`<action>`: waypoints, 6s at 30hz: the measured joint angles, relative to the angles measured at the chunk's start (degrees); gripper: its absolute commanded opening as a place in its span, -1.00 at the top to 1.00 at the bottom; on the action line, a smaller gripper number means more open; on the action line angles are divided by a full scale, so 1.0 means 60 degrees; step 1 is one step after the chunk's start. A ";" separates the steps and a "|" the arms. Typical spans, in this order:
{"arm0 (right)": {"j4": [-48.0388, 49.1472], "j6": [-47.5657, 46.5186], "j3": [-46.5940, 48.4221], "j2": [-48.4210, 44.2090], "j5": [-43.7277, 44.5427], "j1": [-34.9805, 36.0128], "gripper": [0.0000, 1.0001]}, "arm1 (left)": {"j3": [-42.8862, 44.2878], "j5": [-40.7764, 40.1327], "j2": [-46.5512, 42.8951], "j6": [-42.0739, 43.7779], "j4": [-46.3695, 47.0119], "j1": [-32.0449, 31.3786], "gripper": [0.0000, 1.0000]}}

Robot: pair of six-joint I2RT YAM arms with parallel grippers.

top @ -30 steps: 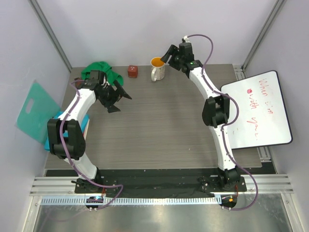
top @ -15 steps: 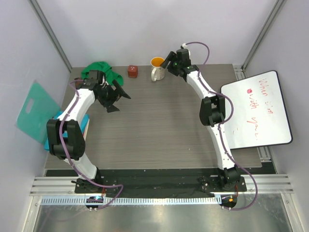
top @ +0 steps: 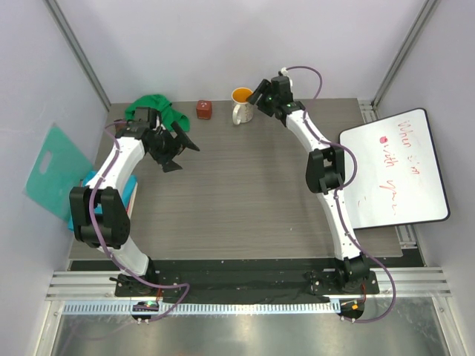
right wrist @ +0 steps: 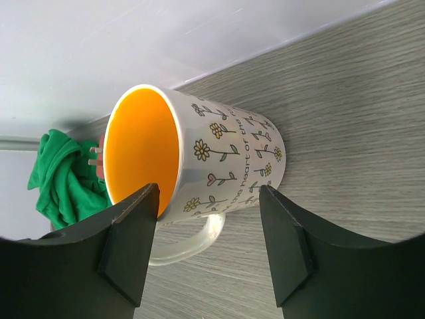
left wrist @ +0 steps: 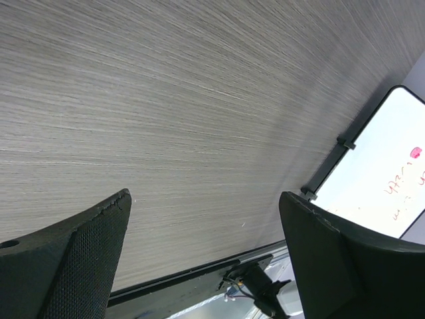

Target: Fold and stack the t-shirts

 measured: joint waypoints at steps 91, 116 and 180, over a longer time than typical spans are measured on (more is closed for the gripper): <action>-0.0171 -0.1144 -0.0761 0.0109 -0.1494 0.0321 0.98 | -0.0266 -0.0069 0.0004 0.0164 -0.0095 0.0452 -0.83; -0.2175 -0.2827 -0.1129 -0.0980 0.0113 -0.0597 0.98 | -0.0280 0.0015 0.0011 0.0164 -0.0091 0.0474 -0.82; -0.3523 -0.4291 -0.0401 -0.1872 0.3821 -0.2834 0.02 | -0.0783 0.0004 0.0000 0.0124 -0.0062 0.0488 -0.82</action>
